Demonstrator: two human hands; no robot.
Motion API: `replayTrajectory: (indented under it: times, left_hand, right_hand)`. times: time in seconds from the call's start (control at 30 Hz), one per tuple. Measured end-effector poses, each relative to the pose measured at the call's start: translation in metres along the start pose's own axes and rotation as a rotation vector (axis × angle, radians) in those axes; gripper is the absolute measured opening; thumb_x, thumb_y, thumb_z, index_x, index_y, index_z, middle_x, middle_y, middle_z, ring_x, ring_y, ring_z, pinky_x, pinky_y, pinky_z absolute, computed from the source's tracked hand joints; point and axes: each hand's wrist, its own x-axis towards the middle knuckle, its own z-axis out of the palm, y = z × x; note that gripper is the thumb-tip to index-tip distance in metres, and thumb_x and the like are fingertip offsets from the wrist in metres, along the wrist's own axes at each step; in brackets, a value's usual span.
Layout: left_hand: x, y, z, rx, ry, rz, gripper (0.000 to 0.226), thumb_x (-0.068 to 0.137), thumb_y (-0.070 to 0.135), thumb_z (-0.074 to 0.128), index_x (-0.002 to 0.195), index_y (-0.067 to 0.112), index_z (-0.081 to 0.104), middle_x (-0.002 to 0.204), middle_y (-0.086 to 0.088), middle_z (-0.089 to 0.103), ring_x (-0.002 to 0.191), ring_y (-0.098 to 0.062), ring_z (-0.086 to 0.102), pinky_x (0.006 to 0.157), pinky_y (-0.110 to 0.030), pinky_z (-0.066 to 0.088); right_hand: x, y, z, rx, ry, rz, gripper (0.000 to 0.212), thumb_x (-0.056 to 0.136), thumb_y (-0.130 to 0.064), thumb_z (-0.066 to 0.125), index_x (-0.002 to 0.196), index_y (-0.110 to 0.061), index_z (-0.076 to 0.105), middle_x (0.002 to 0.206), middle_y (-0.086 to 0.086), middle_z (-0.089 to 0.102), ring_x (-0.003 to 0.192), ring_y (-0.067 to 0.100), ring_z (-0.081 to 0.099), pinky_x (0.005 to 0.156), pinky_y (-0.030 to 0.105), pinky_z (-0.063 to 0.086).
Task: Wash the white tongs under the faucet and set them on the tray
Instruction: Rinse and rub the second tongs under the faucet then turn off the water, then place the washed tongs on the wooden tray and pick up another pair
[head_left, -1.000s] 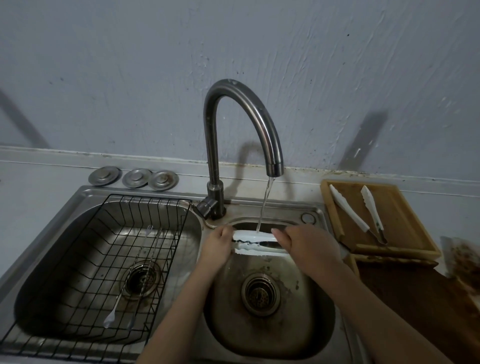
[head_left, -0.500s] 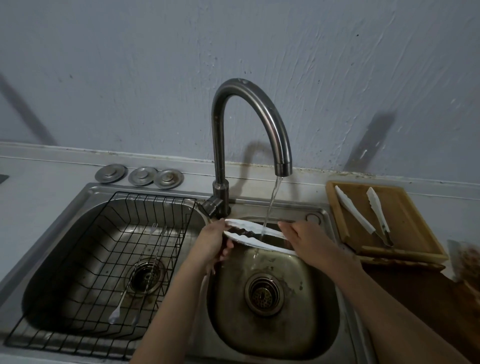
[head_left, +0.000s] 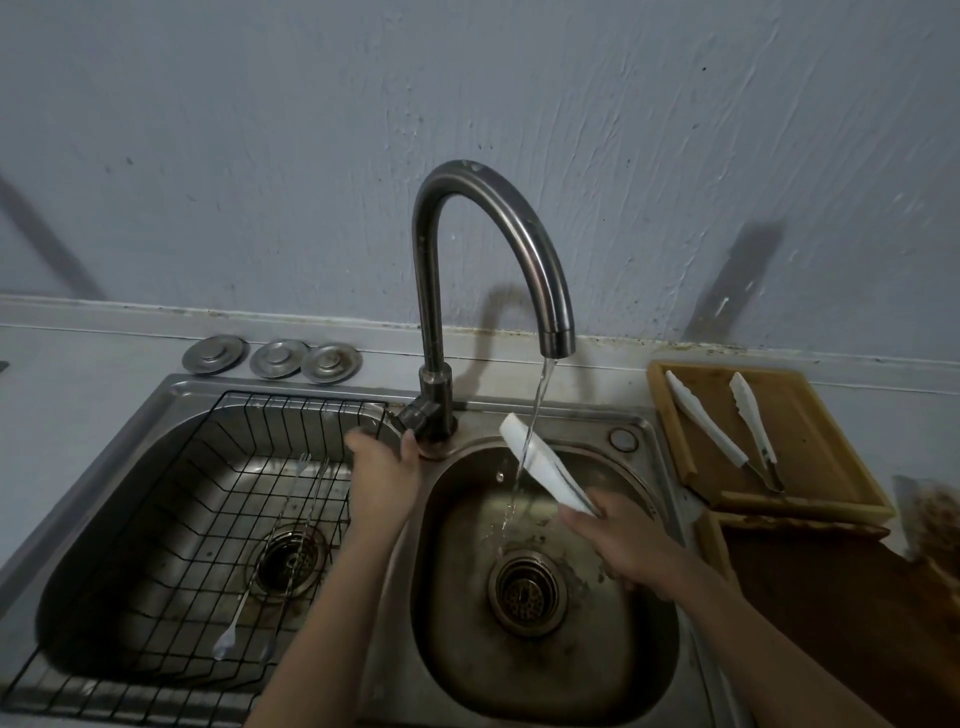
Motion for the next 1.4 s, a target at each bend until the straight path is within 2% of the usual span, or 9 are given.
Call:
replayTrajectory:
  times: [0.17,0.47,0.63,0.7,0.9,1.0,1.13,1.3,1.4]
  left_hand:
    - [0.017,0.02,0.002,0.197,-0.011,0.086,0.035,0.098,0.025,0.04,0.119,-0.003,0.037,0.112,-0.029,0.061,0.102,-0.043,0.059,0.08,-0.044,0.045]
    - [0.026,0.04,0.013,0.501,0.068,0.073,0.026,0.098,0.02,0.036,0.116,0.001,0.038,0.108,-0.02,0.066,0.098,-0.038,0.064,0.068,-0.039,0.037]
    - [0.027,0.035,0.015,0.507,0.059,0.06,0.025,0.098,0.021,0.037,0.114,0.002,0.037,0.106,-0.02,0.067,0.095,-0.038,0.065,0.067,-0.04,0.039]
    - [0.028,0.034,0.016,0.478,0.062,0.06,0.025,0.098,0.021,0.037,0.114,0.002,0.036,0.106,-0.021,0.066,0.096,-0.039,0.064,0.068,-0.04,0.038]
    - [0.019,0.031,0.018,0.238,0.041,0.036,0.03,0.096,0.014,0.038,0.12,-0.001,0.03,0.11,-0.026,0.062,0.1,-0.042,0.06,0.076,-0.045,0.043]
    - [0.018,0.029,0.027,-0.198,-0.027,-0.17,0.046,0.09,0.002,0.048,0.126,-0.001,0.02,0.117,-0.024,0.055,0.104,-0.037,0.058,0.081,-0.04,0.046]
    - [-0.007,0.047,0.061,-0.538,-0.231,-0.434,0.035,0.089,0.008,0.056,0.118,0.004,0.037,0.093,-0.014,0.057,0.064,-0.016,0.056,0.039,-0.022,0.046]
    - [-0.047,0.078,0.118,-0.054,-0.622,0.254,0.013,0.092,0.013,0.051,0.094,0.02,0.062,0.092,0.001,0.067,0.091,-0.018,0.061,0.07,-0.02,0.043]
    - [-0.058,0.097,0.152,0.352,-0.653,0.634,0.024,0.091,0.014,0.048,0.113,0.014,0.059,0.111,-0.005,0.065,0.103,-0.019,0.061,0.081,-0.022,0.043]
  right_hand:
    - [-0.005,-0.006,0.005,0.044,-0.043,-0.057,0.016,0.094,-0.029,0.052,0.101,-0.015,0.053,0.061,-0.008,0.046,0.031,-0.006,0.047,0.032,0.009,0.031]
    - [-0.004,0.006,0.03,-0.257,0.278,-0.146,0.057,0.087,-0.046,0.056,0.128,-0.013,0.032,0.107,0.002,0.054,0.076,0.011,0.063,0.055,0.02,0.05]
    - [-0.007,0.022,0.042,-0.458,0.028,0.074,0.055,0.092,-0.044,0.049,0.138,-0.016,0.036,0.122,0.006,0.058,0.094,0.018,0.063,0.063,0.022,0.042]
    - [-0.009,0.027,0.044,-0.419,0.107,0.083,0.053,0.092,-0.046,0.048,0.135,-0.016,0.038,0.118,0.004,0.06,0.088,0.016,0.061,0.065,0.024,0.041]
    - [-0.008,0.036,0.027,-0.474,-0.056,0.237,0.057,0.09,-0.051,0.047,0.128,-0.008,0.048,0.092,0.001,0.064,0.079,0.014,0.063,0.055,0.024,0.038]
    - [-0.01,0.038,0.016,-0.454,0.109,0.151,0.059,0.09,-0.055,0.042,0.132,-0.012,0.043,0.115,0.005,0.063,0.104,0.021,0.061,0.081,0.031,0.05]
    - [-0.007,0.043,-0.024,-0.354,0.39,0.02,0.069,0.089,-0.058,0.037,0.144,-0.018,0.022,0.141,0.009,0.044,0.122,0.023,0.051,0.1,0.039,0.046]
    - [0.006,0.052,-0.086,-0.396,0.69,0.066,0.068,0.092,-0.05,0.038,0.145,-0.015,0.016,0.134,0.015,0.042,0.097,0.025,0.063,0.067,0.028,0.051]
    - [0.012,0.067,-0.117,-0.445,0.756,0.192,0.068,0.093,-0.047,0.038,0.146,-0.012,0.015,0.131,0.015,0.044,0.095,0.025,0.062,0.064,0.028,0.048]
